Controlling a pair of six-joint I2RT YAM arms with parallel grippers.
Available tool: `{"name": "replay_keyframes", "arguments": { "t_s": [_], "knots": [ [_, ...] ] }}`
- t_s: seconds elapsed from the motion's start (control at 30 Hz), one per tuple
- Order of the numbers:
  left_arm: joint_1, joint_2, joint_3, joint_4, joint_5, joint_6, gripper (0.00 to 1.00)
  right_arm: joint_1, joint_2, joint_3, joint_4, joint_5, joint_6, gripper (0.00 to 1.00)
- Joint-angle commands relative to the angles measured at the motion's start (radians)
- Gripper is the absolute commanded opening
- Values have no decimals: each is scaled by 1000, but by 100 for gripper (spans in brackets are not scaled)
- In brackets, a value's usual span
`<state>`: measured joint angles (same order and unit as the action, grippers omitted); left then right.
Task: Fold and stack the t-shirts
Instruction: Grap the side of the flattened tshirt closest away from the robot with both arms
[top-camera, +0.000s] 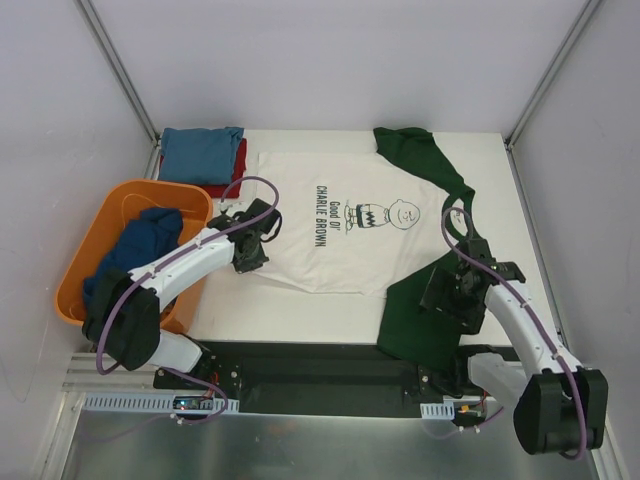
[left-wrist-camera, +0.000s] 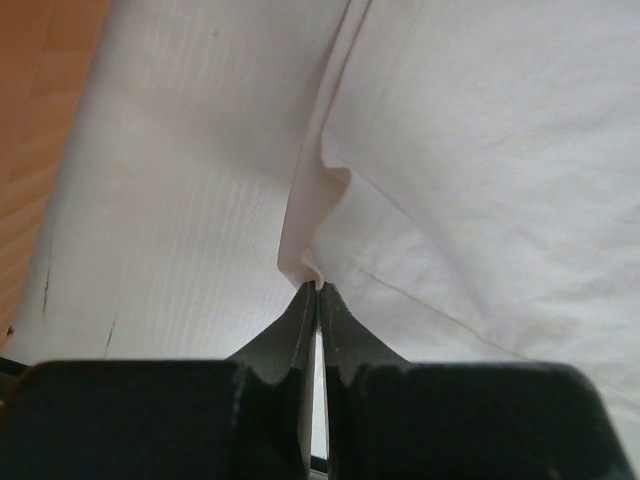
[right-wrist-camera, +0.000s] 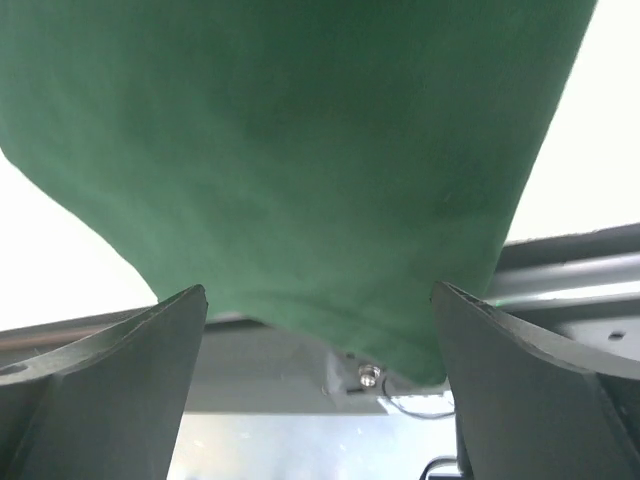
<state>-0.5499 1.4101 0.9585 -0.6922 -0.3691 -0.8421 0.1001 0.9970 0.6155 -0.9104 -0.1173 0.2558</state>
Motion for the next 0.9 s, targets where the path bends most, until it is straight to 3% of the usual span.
{"name": "replay_keyframes", "arguments": {
  "t_s": [0.0, 0.33, 0.6, 0.7, 0.87],
  "knots": [
    [-8, -26, -7, 26, -24, -22, 0, 104, -54, 10, -137, 22, 133, 97],
    [-8, -69, -44, 57, -14, -9, 0, 489, 129, 99, -280, 156, 362, 89],
    [-8, -111, -76, 85, 13, 6, 0, 527, 206, 84, -234, 128, 421, 76],
    [-8, -120, -79, 89, 21, 6, 0, 536, 264, 44, -162, 53, 430, 74],
    [-8, -128, -80, 94, 19, 11, 0, 563, 376, 75, -140, 93, 431, 71]
  ]
}}
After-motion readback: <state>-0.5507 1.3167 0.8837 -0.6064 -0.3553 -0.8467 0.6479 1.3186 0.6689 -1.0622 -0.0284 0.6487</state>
